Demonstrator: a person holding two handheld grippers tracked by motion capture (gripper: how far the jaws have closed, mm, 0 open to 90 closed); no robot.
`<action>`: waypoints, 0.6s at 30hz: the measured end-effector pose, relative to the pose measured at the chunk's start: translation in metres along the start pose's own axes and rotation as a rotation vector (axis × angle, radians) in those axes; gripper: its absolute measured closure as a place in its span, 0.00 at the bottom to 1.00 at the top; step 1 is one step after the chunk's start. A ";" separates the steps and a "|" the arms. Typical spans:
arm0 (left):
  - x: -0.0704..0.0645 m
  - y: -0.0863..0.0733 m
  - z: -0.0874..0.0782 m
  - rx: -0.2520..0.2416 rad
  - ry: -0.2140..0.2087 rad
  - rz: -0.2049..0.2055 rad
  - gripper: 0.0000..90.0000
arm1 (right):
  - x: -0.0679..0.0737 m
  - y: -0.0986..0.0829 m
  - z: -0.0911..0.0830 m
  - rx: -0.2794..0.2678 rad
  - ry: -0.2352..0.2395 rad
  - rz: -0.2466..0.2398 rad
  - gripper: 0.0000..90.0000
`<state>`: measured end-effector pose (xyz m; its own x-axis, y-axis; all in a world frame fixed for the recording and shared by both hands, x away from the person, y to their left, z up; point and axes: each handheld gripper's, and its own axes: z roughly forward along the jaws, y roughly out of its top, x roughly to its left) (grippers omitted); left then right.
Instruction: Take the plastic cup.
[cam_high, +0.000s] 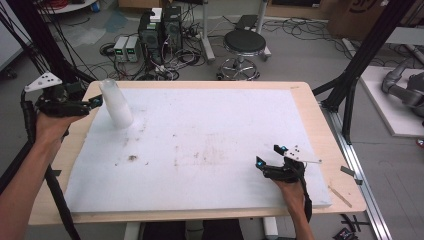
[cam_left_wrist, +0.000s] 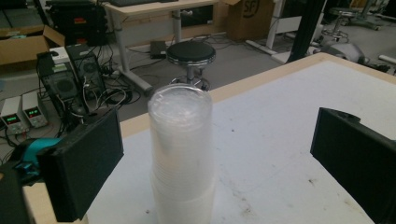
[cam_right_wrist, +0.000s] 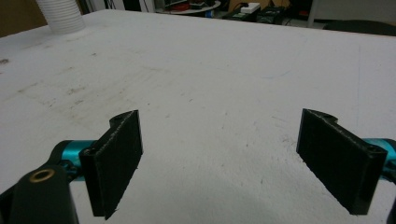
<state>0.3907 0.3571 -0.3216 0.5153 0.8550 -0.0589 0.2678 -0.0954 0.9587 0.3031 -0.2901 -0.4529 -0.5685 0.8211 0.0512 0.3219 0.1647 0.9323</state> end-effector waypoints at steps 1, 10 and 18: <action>0.002 0.003 0.003 0.011 0.001 -0.006 0.03 | 0.000 0.000 0.000 0.000 -0.001 -0.002 0.16; 0.015 0.023 0.023 0.083 0.013 -0.008 0.03 | -0.002 0.000 0.000 -0.001 0.003 0.017 0.16; 0.022 0.033 0.043 0.174 0.031 -0.010 0.03 | -0.001 0.000 0.000 0.001 -0.004 0.012 0.16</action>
<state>0.4457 0.3511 -0.3032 0.4874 0.8713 -0.0569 0.4114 -0.1716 0.8951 0.3041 -0.2911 -0.4529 -0.5615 0.8252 0.0612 0.3299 0.1554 0.9311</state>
